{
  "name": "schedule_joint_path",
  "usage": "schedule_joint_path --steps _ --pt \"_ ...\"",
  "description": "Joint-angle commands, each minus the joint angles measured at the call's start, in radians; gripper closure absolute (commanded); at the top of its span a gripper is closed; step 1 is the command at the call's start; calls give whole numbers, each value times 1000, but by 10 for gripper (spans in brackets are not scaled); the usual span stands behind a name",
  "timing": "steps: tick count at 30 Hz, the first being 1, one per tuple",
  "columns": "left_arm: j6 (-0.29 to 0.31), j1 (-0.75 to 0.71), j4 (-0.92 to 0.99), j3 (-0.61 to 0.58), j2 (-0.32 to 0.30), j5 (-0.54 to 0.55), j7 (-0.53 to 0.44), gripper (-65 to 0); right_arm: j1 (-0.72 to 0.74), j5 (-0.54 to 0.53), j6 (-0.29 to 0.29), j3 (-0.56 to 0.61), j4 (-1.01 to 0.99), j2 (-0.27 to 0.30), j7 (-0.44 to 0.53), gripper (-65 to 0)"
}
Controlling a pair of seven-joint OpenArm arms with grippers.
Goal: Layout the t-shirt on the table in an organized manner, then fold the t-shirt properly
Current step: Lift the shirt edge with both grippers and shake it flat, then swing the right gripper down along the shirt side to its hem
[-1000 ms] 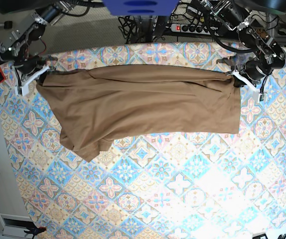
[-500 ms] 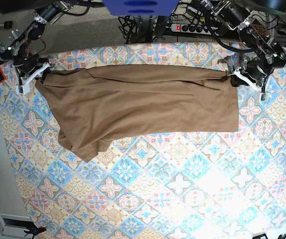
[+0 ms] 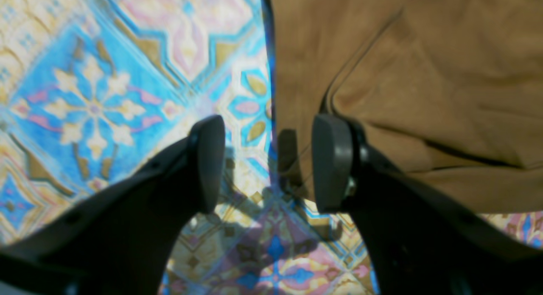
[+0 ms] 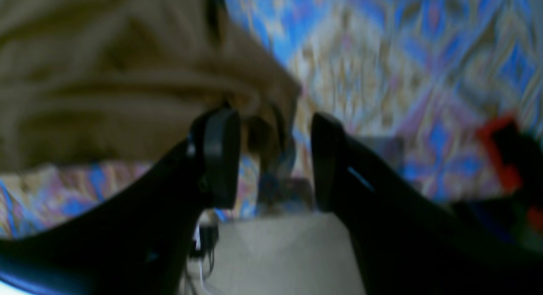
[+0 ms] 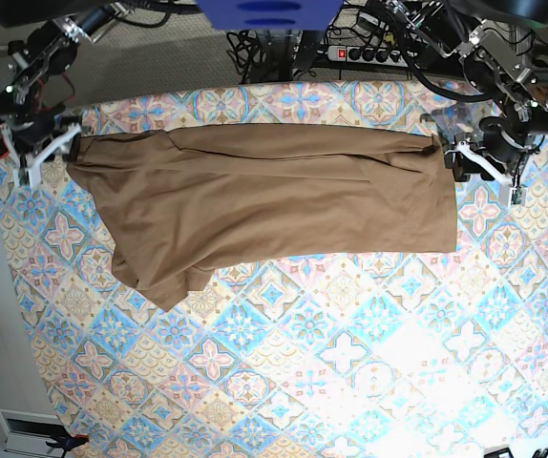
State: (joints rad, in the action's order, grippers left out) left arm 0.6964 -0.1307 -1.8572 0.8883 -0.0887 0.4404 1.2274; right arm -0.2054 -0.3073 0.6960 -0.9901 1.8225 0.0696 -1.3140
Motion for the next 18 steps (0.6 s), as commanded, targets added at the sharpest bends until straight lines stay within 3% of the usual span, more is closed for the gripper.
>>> schedule_joint_path --steps 1,9,14,18 --pt "2 9 -20 1 -9 11 -11 -319 13 -14 2 -5 16 17 23 -266" --pt "2 16 -34 -5 -10 13 -13 -319 17 -14 2 -79 16 16 21 -266" --pt "2 62 -108 -56 -7 2 -5 -319 50 -14 2 -20 16 19 18 -266" --pt "2 99 -118 -116 -7 2 -13 -319 168 -11 2 37 16 23 -66 -266"
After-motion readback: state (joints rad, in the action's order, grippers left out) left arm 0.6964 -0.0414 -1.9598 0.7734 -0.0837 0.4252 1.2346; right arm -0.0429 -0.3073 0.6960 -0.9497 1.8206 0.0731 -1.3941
